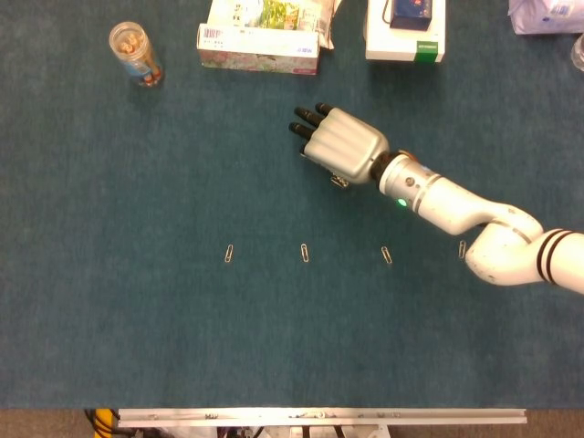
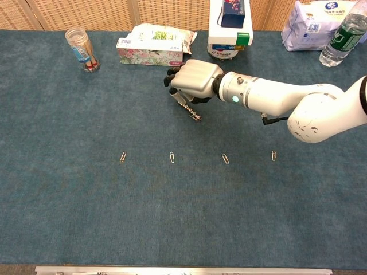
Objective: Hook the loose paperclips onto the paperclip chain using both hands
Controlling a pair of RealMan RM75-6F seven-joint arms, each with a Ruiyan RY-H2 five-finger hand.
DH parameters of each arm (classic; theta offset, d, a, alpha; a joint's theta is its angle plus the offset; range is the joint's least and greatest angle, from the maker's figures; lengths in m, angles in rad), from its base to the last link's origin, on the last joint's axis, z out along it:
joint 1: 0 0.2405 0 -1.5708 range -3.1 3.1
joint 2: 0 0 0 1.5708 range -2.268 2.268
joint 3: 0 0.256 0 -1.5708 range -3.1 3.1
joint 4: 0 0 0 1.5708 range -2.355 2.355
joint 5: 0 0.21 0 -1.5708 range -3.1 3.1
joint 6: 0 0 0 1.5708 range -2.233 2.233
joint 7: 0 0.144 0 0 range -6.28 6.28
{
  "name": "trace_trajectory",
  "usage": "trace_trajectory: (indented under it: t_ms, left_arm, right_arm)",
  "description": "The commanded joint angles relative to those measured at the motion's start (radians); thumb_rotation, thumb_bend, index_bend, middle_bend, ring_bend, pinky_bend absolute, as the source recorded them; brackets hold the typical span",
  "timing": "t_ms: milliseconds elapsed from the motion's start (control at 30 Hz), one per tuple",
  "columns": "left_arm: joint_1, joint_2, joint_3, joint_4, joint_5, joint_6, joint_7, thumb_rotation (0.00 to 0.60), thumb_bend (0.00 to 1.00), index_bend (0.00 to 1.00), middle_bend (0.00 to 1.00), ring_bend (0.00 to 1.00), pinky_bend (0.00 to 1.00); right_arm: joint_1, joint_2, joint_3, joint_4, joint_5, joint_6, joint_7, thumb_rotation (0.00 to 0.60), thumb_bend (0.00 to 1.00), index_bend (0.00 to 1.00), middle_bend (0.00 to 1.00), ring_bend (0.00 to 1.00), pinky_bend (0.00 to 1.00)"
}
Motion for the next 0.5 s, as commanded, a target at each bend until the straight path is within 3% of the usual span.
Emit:
trace_trajectory:
  t_ms: [33, 500]
  left_arm:
    - [0.003, 0.002, 0.002, 0.0, 0.001, 0.001, -0.005, 0.6, 0.36, 0.59, 0.12, 0.0, 0.0]
    - [0.003, 0.009, 0.0, -0.003, -0.002, -0.007, -0.016, 0.6, 0.36, 0.59, 0.12, 0.0, 0.0]
  right_arm:
    - [0.009, -0.014, -0.002, 0.017, -0.005, -0.008, 0.01, 0.6, 1.0, 0.53, 0.18, 0.08, 0.21]
    - [0.022, -0.053, -0.028, 0.091, -0.039, 0.002, 0.011, 0.6, 1.0, 0.53, 0.18, 0.08, 0.21]
